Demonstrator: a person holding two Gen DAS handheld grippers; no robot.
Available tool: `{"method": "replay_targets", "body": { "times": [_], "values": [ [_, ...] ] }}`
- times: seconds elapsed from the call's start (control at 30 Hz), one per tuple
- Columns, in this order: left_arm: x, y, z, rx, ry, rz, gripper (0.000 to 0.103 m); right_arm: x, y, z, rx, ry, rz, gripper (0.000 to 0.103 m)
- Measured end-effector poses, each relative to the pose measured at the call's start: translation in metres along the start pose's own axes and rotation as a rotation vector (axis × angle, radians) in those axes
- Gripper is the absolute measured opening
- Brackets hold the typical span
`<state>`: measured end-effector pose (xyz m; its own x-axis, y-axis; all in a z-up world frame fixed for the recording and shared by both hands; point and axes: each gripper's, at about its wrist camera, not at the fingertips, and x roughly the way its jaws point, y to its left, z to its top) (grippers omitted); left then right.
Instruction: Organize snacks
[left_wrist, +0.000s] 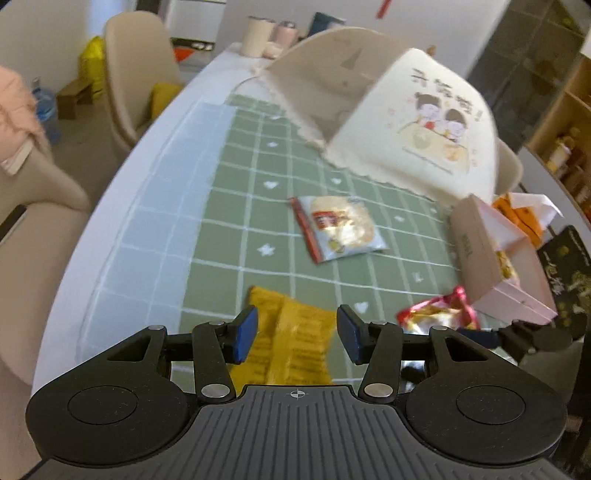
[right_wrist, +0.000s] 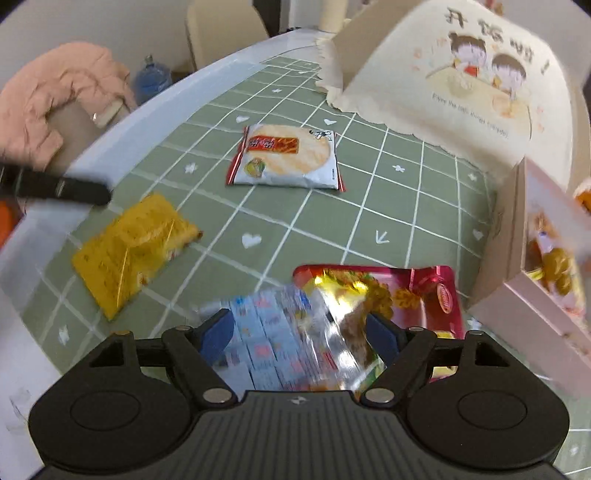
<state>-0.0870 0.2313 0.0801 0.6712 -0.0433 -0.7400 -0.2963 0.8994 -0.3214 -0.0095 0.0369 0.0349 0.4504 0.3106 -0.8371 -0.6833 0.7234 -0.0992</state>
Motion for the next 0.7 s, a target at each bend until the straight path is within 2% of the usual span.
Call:
{"method": "replay_targets", "body": {
  "times": [0.2, 0.3, 0.37, 0.47, 0.53, 0.63, 0.7],
  "values": [
    [0.027, -0.029, 0.015, 0.121, 0.024, -0.087, 0.053, -0.021, -0.028, -0.040, 0.064, 0.051, -0.059, 0.079],
    [0.051, -0.035, 0.052, 0.185, -0.026, -0.087, 0.053, -0.040, -0.043, -0.060, 0.135, 0.050, -0.065, 0.079],
    [0.076, -0.034, 0.085, 0.200, -0.024, -0.077, 0.053, -0.053, -0.051, -0.070, 0.176, 0.040, -0.067, 0.079],
    [0.119, -0.031, 0.124, 0.174, 0.012, -0.059, 0.053, -0.070, -0.060, -0.080, 0.227, 0.017, -0.074, 0.079],
    [0.146, -0.031, 0.135, 0.177, 0.046, -0.051, 0.052, -0.078, -0.064, -0.085, 0.244, 0.008, -0.082, 0.079],
    [0.177, -0.035, 0.131, 0.211, 0.135, -0.049, 0.046, -0.081, -0.072, -0.090, 0.243, 0.005, -0.114, 0.079],
    [0.180, -0.039, 0.120, 0.223, 0.165, -0.068, 0.044, -0.084, -0.079, -0.093, 0.246, 0.003, -0.131, 0.079]
  ]
}}
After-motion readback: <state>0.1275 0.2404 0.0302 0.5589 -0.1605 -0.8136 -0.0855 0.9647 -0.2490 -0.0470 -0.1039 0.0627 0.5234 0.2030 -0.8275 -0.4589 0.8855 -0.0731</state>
